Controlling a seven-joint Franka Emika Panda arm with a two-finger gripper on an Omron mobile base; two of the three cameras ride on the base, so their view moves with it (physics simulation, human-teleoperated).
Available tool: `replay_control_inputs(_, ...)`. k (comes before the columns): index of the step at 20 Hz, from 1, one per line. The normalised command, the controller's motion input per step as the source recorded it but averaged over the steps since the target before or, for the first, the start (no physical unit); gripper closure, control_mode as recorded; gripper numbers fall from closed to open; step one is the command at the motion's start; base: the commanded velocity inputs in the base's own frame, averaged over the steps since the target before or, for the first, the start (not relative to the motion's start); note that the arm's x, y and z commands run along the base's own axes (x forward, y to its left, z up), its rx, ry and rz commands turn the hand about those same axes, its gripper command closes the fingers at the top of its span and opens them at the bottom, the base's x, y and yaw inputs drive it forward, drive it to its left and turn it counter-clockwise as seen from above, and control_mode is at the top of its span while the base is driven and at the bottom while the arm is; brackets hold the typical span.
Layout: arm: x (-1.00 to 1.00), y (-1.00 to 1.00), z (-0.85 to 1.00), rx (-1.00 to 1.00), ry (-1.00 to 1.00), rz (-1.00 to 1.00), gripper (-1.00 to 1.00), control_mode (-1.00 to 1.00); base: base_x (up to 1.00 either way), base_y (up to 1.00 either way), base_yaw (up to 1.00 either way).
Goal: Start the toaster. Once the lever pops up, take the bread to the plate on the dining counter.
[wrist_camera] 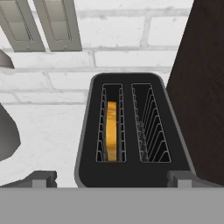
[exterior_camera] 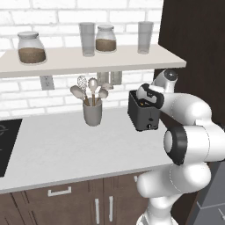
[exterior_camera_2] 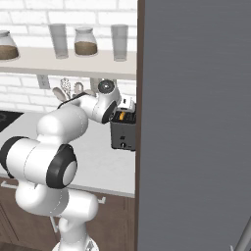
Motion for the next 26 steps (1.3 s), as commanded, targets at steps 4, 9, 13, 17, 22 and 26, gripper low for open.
replay_control_inputs(4,0.0,0.0,0.0,0.0,0.0,0.0,-1.0,-1.0,0.0,0.0,0.0)
replay_control_inputs(9,0.0,0.0,0.0,0.0,0.0,0.0,-1.0,-1.0,0.0,0.0,0.0)
replay_control_inputs(13,0.0,0.0,0.0,0.0,0.0,0.0,-1.0,-1.0,0.0,0.0,0.0)
replay_control_inputs(17,0.0,0.0,0.0,0.0,0.0,0.0,-1.0,-1.0,0.0,0.0,0.0)
replay_control_inputs(22,0.0,0.0,0.0,0.0,0.0,0.0,-1.0,-1.0,0.0,0.0,0.0)
replay_control_inputs(26,0.0,0.0,0.0,0.0,0.0,0.0,-1.0,-1.0,0.0,0.0,0.0)
